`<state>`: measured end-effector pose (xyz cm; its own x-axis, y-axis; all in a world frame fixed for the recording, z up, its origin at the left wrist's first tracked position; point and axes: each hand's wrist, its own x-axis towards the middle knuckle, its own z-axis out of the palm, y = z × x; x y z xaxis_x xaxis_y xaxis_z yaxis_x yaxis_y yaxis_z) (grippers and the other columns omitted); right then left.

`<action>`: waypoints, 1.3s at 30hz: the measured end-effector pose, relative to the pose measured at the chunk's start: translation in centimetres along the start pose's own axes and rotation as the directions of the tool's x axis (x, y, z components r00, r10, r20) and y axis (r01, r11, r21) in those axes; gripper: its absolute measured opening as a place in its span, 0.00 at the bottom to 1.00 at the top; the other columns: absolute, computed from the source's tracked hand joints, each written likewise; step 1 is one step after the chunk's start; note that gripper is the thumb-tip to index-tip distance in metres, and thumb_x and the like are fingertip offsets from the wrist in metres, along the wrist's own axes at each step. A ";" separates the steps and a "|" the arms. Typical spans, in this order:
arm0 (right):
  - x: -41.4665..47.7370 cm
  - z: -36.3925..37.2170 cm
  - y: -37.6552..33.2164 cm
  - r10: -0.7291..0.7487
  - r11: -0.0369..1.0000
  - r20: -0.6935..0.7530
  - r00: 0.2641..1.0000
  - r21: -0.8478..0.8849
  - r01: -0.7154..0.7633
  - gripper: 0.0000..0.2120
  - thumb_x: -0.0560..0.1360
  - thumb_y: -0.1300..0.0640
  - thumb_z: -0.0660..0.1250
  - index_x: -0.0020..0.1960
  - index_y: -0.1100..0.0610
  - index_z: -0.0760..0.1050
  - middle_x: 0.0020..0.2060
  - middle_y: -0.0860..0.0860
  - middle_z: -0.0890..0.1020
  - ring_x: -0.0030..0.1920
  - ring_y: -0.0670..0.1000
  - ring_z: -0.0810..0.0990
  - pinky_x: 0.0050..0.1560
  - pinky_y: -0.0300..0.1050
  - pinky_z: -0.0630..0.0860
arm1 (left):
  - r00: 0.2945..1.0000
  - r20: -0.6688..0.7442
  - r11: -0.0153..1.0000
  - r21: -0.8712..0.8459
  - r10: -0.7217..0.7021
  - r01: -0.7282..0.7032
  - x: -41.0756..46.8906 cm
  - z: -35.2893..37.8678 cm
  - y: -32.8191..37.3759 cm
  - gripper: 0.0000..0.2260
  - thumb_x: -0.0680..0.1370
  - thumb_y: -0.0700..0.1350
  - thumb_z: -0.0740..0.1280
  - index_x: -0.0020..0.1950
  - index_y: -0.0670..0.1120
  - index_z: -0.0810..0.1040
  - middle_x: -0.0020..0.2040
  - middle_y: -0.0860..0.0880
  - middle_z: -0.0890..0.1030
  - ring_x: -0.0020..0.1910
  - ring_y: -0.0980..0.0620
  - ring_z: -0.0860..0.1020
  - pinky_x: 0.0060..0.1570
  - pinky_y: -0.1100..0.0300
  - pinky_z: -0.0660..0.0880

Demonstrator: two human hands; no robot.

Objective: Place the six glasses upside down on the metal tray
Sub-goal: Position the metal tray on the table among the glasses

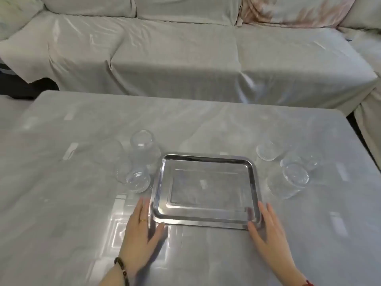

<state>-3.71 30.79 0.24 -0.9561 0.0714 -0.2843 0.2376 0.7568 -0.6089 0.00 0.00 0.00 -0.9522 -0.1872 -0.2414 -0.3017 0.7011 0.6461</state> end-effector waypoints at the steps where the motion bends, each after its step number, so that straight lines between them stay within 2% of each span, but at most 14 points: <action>1: 0.5 0.8 0.4 -0.047 0.999 -0.056 0.997 -0.031 0.045 0.29 0.73 0.54 0.66 0.71 0.51 0.59 0.74 0.55 0.59 0.74 0.54 0.57 0.73 0.54 0.54 | 0.997 -0.046 0.998 0.000 0.061 -0.061 0.8 0.6 -0.6 0.32 0.75 0.58 0.58 0.73 0.50 0.47 0.76 0.50 0.53 0.74 0.53 0.52 0.74 0.52 0.50; 4: 1.7 2.5 1.2 -0.165 0.976 -0.163 0.973 -0.168 0.137 0.26 0.75 0.51 0.61 0.71 0.49 0.59 0.74 0.54 0.58 0.74 0.52 0.56 0.73 0.52 0.47 | 0.971 -0.120 0.964 0.195 0.207 -0.181 2.6 2.0 -2.0 0.36 0.69 0.66 0.49 0.71 0.52 0.40 0.74 0.56 0.50 0.73 0.58 0.50 0.71 0.61 0.36; 6: 1.8 3.4 1.9 -0.189 0.966 -0.181 0.965 -0.209 0.150 0.25 0.75 0.46 0.54 0.71 0.46 0.57 0.75 0.52 0.57 0.74 0.50 0.55 0.73 0.51 0.46 | 0.958 -0.143 0.948 0.241 0.247 -0.209 2.6 3.0 -2.7 0.36 0.68 0.68 0.46 0.69 0.55 0.35 0.71 0.58 0.48 0.72 0.61 0.48 0.68 0.66 0.32; 9: 1.8 3.5 2.4 -0.224 0.951 -0.180 0.958 -0.256 0.174 0.30 0.71 0.40 0.45 0.72 0.45 0.55 0.75 0.52 0.55 0.75 0.49 0.53 0.74 0.50 0.46 | 0.946 -0.170 0.927 0.309 0.274 -0.213 2.8 3.3 -3.6 0.37 0.67 0.69 0.42 0.71 0.54 0.36 0.73 0.57 0.48 0.73 0.61 0.48 0.70 0.63 0.34; 13: 1.5 3.6 2.2 -0.242 0.940 -0.189 0.952 -0.291 0.181 0.30 0.71 0.39 0.40 0.72 0.44 0.53 0.75 0.53 0.54 0.75 0.51 0.52 0.74 0.51 0.46 | 0.949 -0.170 0.912 0.362 0.266 -0.191 2.7 3.3 -3.3 0.40 0.66 0.70 0.38 0.73 0.50 0.38 0.76 0.51 0.50 0.74 0.57 0.48 0.72 0.58 0.38; 15: 1.4 3.6 2.0 -0.228 0.940 -0.198 0.953 -0.300 0.163 0.29 0.72 0.40 0.41 0.72 0.45 0.53 0.75 0.55 0.54 0.75 0.52 0.53 0.74 0.52 0.46 | 0.952 -0.163 0.917 0.350 0.260 -0.190 2.6 3.2 -3.0 0.39 0.67 0.70 0.39 0.73 0.49 0.39 0.76 0.51 0.51 0.74 0.56 0.49 0.72 0.57 0.40; 19: 1.5 3.8 2.3 -0.244 0.931 -0.215 0.946 -0.326 0.166 0.24 0.78 0.45 0.46 0.73 0.47 0.54 0.75 0.56 0.55 0.75 0.54 0.53 0.74 0.55 0.48 | 0.948 -0.174 0.922 0.330 0.268 -0.200 2.6 3.2 -3.1 0.35 0.74 0.64 0.51 0.73 0.48 0.42 0.76 0.49 0.54 0.74 0.54 0.52 0.73 0.54 0.44; 24: 0.8 3.2 1.8 -0.245 0.932 -0.192 0.950 -0.317 0.176 0.23 0.79 0.46 0.47 0.73 0.50 0.55 0.75 0.58 0.54 0.75 0.55 0.52 0.74 0.55 0.47 | 0.966 -0.139 0.929 0.332 0.219 -0.163 1.5 2.8 -2.3 0.33 0.76 0.60 0.52 0.73 0.46 0.41 0.76 0.47 0.52 0.75 0.53 0.49 0.74 0.53 0.45; 27: 0.1 2.8 0.8 -0.218 0.949 -0.186 0.958 -0.270 0.164 0.23 0.79 0.47 0.49 0.72 0.53 0.57 0.74 0.59 0.56 0.74 0.57 0.54 0.74 0.57 0.50 | 0.977 -0.061 0.924 0.342 0.203 -0.170 0.1 2.2 -2.3 0.33 0.77 0.58 0.54 0.73 0.44 0.42 0.77 0.46 0.50 0.75 0.51 0.50 0.74 0.53 0.46; 29: -0.6 2.7 -0.2 -0.219 0.957 -0.195 0.956 -0.236 0.171 0.23 0.79 0.49 0.51 0.72 0.54 0.56 0.74 0.59 0.56 0.74 0.58 0.54 0.73 0.58 0.52 | 0.982 -0.010 0.940 0.291 0.188 -0.178 -0.9 1.4 -3.1 0.33 0.77 0.55 0.57 0.74 0.44 0.44 0.76 0.46 0.51 0.74 0.49 0.53 0.73 0.56 0.50; 32: -1.6 2.8 -3.1 -0.308 0.937 -0.170 0.936 -0.225 0.267 0.24 0.78 0.51 0.55 0.72 0.55 0.55 0.74 0.59 0.56 0.74 0.57 0.54 0.73 0.54 0.53 | 0.990 0.007 0.976 0.168 0.141 -0.140 -2.1 -0.5 -3.9 0.33 0.76 0.53 0.60 0.74 0.44 0.47 0.76 0.45 0.54 0.73 0.48 0.57 0.71 0.57 0.55; 36: -2.7 3.9 -8.4 -0.475 0.879 -0.094 0.875 -0.106 0.466 0.26 0.77 0.53 0.59 0.72 0.57 0.56 0.73 0.56 0.60 0.74 0.54 0.56 0.73 0.48 0.54 | 0.992 -0.076 0.995 -0.022 0.100 -0.102 -1.9 -3.4 -3.7 0.34 0.76 0.50 0.62 0.73 0.42 0.46 0.76 0.44 0.53 0.74 0.49 0.54 0.71 0.58 0.53; 39: -2.6 5.5 -12.7 -0.572 0.820 -0.036 0.819 -0.003 0.573 0.29 0.76 0.53 0.62 0.72 0.55 0.56 0.73 0.52 0.62 0.73 0.50 0.59 0.71 0.41 0.53 | 0.979 -0.177 0.974 -0.185 0.101 -0.134 -0.7 -5.3 -2.8 0.35 0.74 0.49 0.65 0.73 0.44 0.48 0.75 0.45 0.56 0.73 0.49 0.57 0.69 0.59 0.55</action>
<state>-3.31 17.42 4.71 -0.9254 -0.3513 0.1422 -0.3532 0.6630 -0.6601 1.23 -5.53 2.16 -0.9713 -0.2342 -0.0427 -0.1749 0.5807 0.7951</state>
